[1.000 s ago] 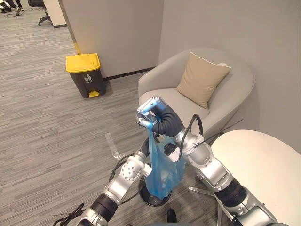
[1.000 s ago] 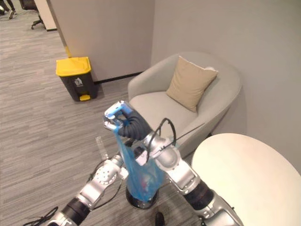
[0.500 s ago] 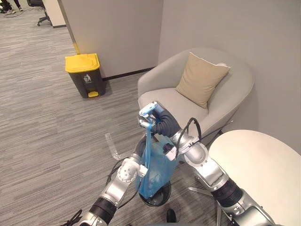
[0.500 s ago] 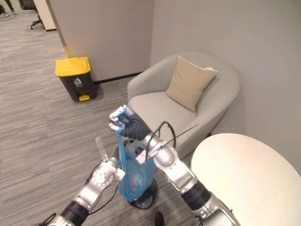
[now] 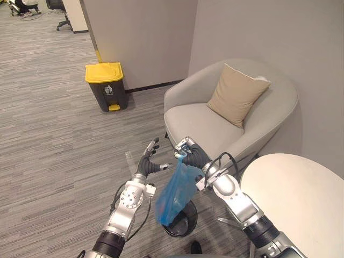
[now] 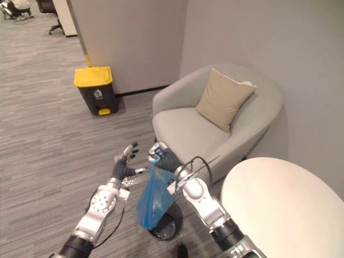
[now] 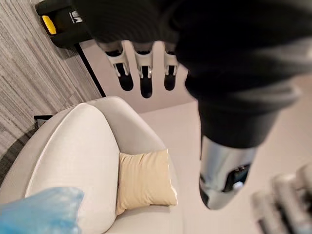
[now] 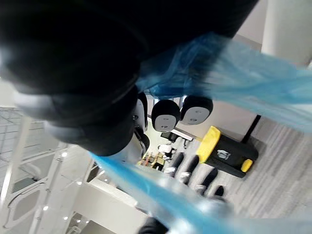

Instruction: Gather rubbish on tea table into small bin, then transfer packed bag to large trash can.

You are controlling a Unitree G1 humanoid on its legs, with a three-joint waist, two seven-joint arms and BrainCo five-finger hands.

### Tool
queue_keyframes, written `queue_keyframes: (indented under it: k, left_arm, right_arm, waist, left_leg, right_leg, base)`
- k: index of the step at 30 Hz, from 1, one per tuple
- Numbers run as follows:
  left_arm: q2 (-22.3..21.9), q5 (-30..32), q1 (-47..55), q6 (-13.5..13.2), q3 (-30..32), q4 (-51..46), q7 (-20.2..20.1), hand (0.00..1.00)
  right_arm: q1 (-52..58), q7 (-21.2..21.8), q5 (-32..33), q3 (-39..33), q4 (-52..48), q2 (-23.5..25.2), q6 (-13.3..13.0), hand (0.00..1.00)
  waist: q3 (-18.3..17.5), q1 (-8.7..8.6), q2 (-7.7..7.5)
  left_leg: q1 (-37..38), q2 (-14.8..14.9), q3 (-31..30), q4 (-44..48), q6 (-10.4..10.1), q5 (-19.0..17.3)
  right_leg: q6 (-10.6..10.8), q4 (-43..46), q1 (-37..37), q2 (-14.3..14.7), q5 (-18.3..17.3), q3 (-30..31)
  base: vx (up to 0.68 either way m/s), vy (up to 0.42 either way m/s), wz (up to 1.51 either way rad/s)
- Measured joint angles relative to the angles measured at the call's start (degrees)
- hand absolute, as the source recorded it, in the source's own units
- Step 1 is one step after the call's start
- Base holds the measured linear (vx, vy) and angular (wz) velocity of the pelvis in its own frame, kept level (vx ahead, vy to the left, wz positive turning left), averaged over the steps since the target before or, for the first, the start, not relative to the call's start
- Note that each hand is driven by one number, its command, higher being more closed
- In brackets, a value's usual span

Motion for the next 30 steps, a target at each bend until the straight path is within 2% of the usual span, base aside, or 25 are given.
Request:
queue_keyframes:
  k: [8, 16, 24, 30]
  left_arm:
    - [-0.28, -1.53, 1.12, 0.0, -0.54, -1.68, -0.86, 0.0]
    - [-0.57, -3.47, 1.7, 0.0, -5.69, -2.67, -2.0, 0.0]
    - [-1.13, -3.13, 1.69, 0.16, -7.95, -2.67, -1.47, 0.0]
    - [-2.06, 0.24, 1.6, 0.84, -8.69, -2.66, -0.5, 0.0]
  right_arm:
    - [-0.87, -0.34, -0.57, 0.0, 1.94, 1.65, 0.92, 1.0]
    - [-2.81, -2.41, -0.7, -0.02, 1.95, 2.84, 1.17, 1.0]
    - [-2.95, -3.97, -2.81, -0.03, 2.0, 3.86, 2.12, 1.0]
    - [-6.22, -5.04, -2.82, -0.66, 3.66, 4.42, 2.38, 1.0]
  waist:
    - [0.36, 0.31, -0.61]
    - [0.55, 0.68, -0.88]
    - [1.28, 0.71, -1.59]
    - [1.66, 0.79, -1.41]
  left_leg:
    - [0.92, 0.13, -1.07, -1.77, -0.2, 1.16]
    - [0.85, 0.23, -1.03, -1.81, -0.18, 1.17]
    - [0.84, 0.27, -0.85, -1.77, -0.1, 1.11]
    - [0.87, 0.28, -0.62, -1.71, -0.06, 1.07]
  right_leg:
    - [-0.31, 0.55, 0.36, 0.14, -0.86, -1.01]
    - [-0.33, 0.13, 0.4, 0.27, -0.85, -1.01]
    - [-0.35, -0.01, 0.41, 0.34, -0.84, -0.81]
    - [-0.35, -0.01, 0.4, 0.37, -0.84, -0.64]
  base:
    - [-0.01, -0.014, 0.07]
    - [0.0, -0.001, 0.0]
    - [0.0, 0.0, 0.0]
    - [0.0, 0.0, 0.0]
